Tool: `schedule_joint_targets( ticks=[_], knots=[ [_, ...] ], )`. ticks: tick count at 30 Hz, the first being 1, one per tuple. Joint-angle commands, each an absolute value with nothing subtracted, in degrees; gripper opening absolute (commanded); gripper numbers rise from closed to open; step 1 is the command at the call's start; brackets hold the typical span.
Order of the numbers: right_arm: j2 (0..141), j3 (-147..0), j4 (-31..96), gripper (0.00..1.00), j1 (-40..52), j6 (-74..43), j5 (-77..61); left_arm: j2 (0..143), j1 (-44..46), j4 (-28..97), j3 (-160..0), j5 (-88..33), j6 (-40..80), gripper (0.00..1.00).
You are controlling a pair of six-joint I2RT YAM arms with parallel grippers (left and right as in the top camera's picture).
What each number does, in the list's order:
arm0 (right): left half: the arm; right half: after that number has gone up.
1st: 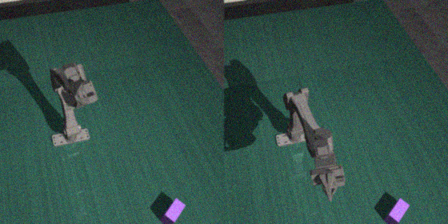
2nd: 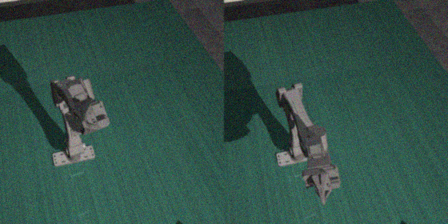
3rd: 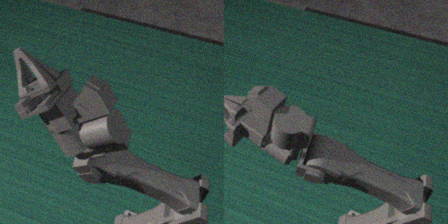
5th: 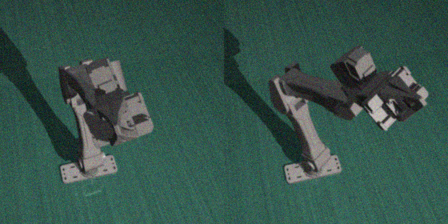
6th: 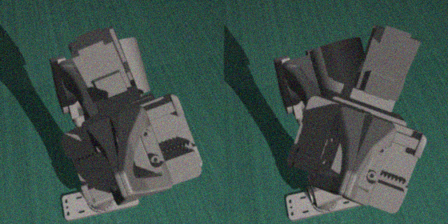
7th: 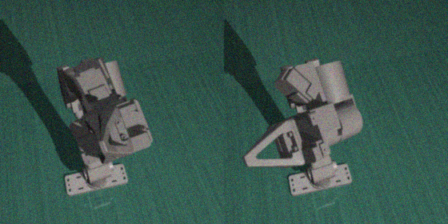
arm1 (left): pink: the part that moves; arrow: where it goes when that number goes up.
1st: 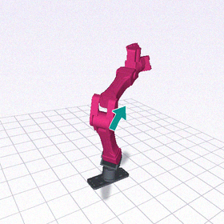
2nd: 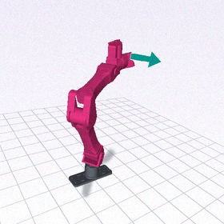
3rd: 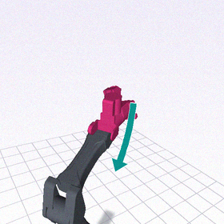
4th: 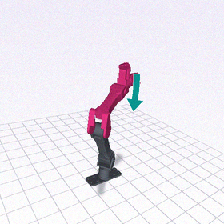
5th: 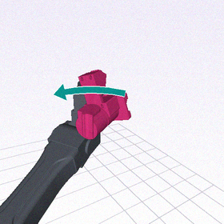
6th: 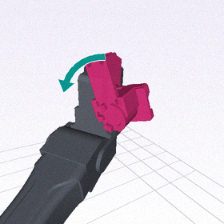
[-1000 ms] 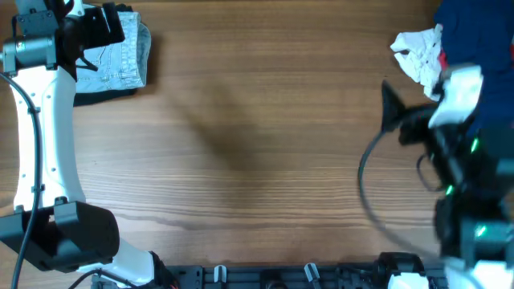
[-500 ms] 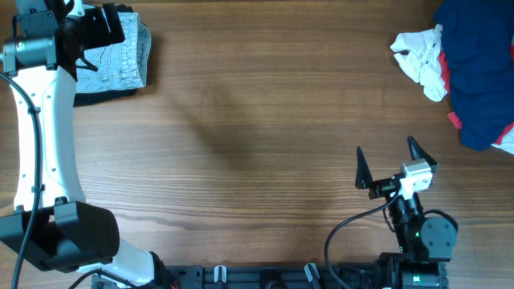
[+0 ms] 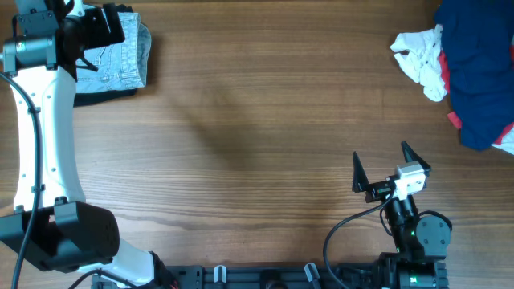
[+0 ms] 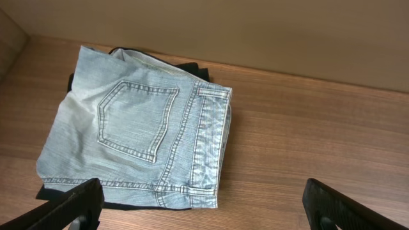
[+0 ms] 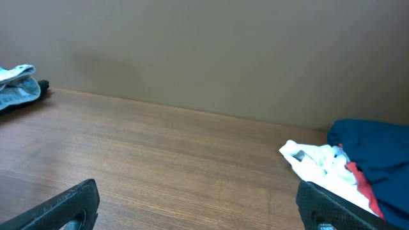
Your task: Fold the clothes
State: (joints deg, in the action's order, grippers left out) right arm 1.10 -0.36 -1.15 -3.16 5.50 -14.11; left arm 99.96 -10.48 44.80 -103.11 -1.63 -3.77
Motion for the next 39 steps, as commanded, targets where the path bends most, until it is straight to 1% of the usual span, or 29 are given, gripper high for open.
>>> schedule_joint_targets(
  ticks=[1, 26, 31, 37, 39],
  knots=[
    [1.0, -0.3, -1.3, 1.0, -3.0, 6.0, -15.0, 100.3, -10.3, 44.6, -102.9, -2.1, -4.2, 1.0],
    [1.0, -0.3, -1.3, 1.0, -3.0, 6.0, -15.0, 99.6, -10.5, 44.7, -102.7, -2.1, -4.2, 1.0],
    [1.0, -0.3, -1.3, 1.0, -3.0, 6.0, -15.0, 95.0, -10.5, 44.7, -102.7, -2.1, -4.2, 1.0],
    [1.0, -0.3, -1.3, 1.0, -3.0, 6.0, -15.0, 84.7, -10.5, 44.6, -101.6, -2.1, -4.2, 1.0],
    [1.0, -0.3, -1.3, 1.0, -3.0, 6.0, -15.0, 80.4, -10.5, 44.9, -99.2, -1.8, -4.3, 0.99]
  ],
)
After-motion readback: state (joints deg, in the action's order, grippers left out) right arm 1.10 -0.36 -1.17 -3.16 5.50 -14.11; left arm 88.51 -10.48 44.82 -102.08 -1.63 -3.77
